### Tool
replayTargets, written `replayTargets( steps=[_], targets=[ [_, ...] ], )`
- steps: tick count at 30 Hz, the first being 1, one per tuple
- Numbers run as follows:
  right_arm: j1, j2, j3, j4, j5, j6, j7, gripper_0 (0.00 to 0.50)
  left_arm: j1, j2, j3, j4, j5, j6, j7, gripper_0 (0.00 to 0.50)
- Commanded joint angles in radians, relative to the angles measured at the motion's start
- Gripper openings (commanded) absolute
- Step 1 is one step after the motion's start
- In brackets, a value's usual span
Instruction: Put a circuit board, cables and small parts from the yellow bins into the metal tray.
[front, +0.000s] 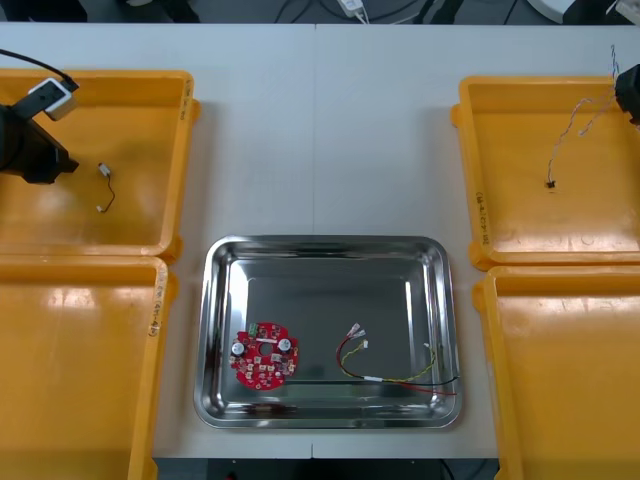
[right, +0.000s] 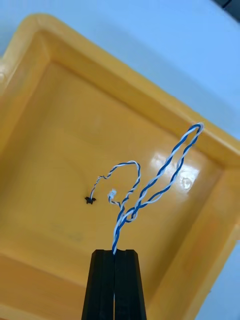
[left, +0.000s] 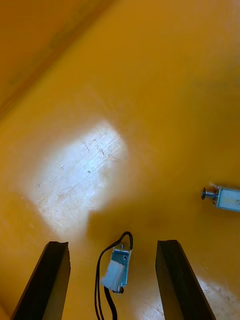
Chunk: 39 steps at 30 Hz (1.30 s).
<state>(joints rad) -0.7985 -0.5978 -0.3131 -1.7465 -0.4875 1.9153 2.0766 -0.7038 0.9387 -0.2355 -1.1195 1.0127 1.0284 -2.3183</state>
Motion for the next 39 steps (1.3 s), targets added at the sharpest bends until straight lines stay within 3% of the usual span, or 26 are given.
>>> replayTargets(
  steps=[1,8,14,25,26,27,28,33,39],
  targets=[
    [-0.007,-0.062,-0.035,-0.088,-0.025,0.005,0.011,0.0,0.027,-0.001,-0.018,-0.005,-0.009,-0.024,-0.081,0.5],
    [-0.007,-0.073,-0.055,-0.165,-0.068,0.005,0.0,0.0,0.038,-0.003,-0.019,-0.005,-0.002,-0.025,-0.081,0.5],
    [-0.007,-0.1,-0.055,-0.203,-0.189,0.005,-0.027,0.0,0.038,-0.003,-0.019,-0.005,0.0,-0.027,-0.081,0.5],
    [-0.028,-0.175,0.029,-0.301,-0.579,0.005,-0.303,0.0,0.041,-0.02,-0.019,0.01,0.012,-0.047,-0.079,0.493],
    [-0.034,-0.18,0.037,-0.311,-0.617,0.005,-0.339,0.0,0.041,-0.02,-0.019,0.015,0.018,-0.047,-0.079,0.331],
    [-0.041,-0.183,0.04,-0.318,-0.655,0.005,-0.369,0.0,0.041,-0.02,-0.021,0.021,0.027,-0.048,-0.081,0.081],
    [-0.044,-0.186,0.042,-0.321,-0.675,0.005,-0.386,0.0,0.041,-0.02,-0.025,0.023,0.03,-0.051,-0.082,0.001],
    [-0.07,-0.188,0.046,-0.33,-0.827,0.005,-0.504,0.0,0.041,-0.02,-0.07,0.044,0.058,-0.116,-0.081,0.0],
    [-0.097,-0.189,0.112,-0.412,-0.938,0.005,-0.589,0.0,0.041,-0.018,-0.073,0.053,0.083,-0.123,-0.082,0.0]
  ],
)
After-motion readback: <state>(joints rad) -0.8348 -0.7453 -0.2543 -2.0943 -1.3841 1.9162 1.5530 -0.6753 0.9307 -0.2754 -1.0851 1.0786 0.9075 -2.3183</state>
